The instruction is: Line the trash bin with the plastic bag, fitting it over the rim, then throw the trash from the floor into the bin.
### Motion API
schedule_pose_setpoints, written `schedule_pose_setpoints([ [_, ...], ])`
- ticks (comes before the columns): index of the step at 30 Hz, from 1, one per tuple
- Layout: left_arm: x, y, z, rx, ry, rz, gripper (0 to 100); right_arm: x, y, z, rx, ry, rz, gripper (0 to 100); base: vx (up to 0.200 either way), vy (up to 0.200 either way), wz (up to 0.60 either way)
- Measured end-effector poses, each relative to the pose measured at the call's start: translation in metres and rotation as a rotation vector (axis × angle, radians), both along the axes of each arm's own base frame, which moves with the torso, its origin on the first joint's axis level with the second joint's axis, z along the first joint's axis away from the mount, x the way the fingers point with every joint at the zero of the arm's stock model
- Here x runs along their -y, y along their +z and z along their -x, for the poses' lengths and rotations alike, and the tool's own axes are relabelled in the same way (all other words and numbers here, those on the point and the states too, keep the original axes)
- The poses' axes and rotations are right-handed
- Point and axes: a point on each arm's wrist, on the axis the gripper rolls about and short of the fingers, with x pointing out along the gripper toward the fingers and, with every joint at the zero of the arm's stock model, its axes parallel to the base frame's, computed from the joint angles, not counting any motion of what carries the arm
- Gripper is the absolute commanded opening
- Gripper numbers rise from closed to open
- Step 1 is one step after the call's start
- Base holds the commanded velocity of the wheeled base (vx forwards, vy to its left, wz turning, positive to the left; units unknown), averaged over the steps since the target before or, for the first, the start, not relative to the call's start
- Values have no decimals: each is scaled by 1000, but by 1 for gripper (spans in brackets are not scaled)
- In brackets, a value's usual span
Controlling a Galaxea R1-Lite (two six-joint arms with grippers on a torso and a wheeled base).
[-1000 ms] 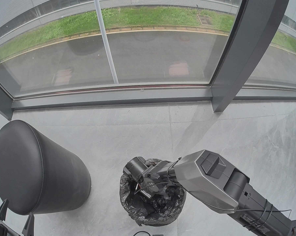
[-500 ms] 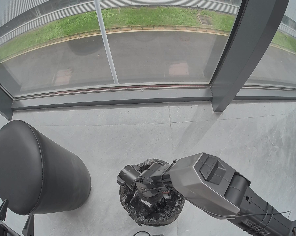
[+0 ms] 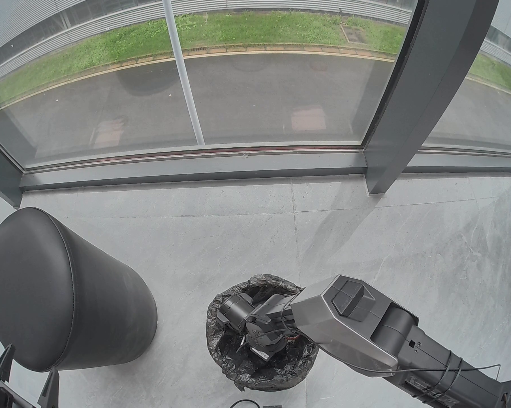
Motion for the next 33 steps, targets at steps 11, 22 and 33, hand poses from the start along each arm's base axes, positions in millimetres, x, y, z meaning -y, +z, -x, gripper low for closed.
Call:
schedule_pose_setpoints([
  [11, 0, 0, 0, 0, 1, 0, 100, 8, -9, -8, -2, -28, -2, 0, 0, 0, 0],
  [22, 0, 0, 0, -1, 0, 0, 100, 11, -12, -14, 7, -37, -20, 0, 0, 0, 0],
  [33, 0, 0, 0, -1, 0, 0, 100, 1, 44, 9, -37, -23, 21, 0, 0, 0, 0],
])
